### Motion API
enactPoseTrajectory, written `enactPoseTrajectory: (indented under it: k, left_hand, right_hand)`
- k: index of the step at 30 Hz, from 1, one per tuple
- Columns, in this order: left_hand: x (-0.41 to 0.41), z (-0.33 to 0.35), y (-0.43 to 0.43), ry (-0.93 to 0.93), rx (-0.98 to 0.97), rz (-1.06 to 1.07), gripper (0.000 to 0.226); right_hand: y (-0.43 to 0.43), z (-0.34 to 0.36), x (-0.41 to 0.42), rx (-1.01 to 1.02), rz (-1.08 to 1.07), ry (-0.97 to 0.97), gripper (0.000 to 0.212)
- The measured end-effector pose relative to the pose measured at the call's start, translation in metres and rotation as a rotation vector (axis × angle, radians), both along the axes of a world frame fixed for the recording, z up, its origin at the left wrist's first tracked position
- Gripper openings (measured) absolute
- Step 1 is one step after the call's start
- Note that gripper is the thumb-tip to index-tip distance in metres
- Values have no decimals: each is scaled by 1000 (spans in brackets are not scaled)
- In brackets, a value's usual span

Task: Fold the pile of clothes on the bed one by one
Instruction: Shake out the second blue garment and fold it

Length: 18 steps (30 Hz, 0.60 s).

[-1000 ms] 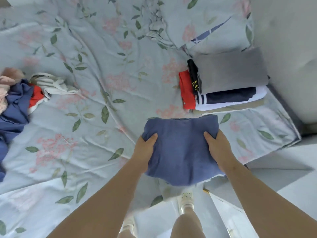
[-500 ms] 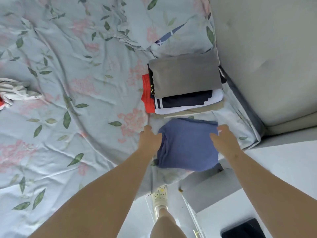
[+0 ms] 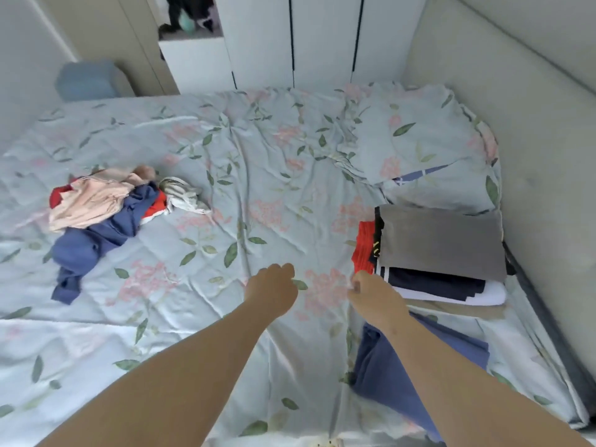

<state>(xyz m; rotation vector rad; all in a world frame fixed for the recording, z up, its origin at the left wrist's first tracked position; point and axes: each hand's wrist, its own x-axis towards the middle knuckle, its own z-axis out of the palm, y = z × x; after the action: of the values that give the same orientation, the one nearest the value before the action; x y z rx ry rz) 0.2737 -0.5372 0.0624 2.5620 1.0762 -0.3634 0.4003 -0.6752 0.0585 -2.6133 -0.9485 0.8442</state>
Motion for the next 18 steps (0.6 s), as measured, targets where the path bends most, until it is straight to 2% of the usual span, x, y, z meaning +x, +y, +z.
enactPoseTrajectory:
  k: [9, 18]
  left_hand:
    - [-141, -3, 132, -15, 6, 205, 31]
    - [-311, -45, 291, 79, -95, 238, 29]
  right_hand:
    - [164, 7, -117, -21, 273, -54, 27]
    - [329, -31, -282, -104, 298, 125, 30]
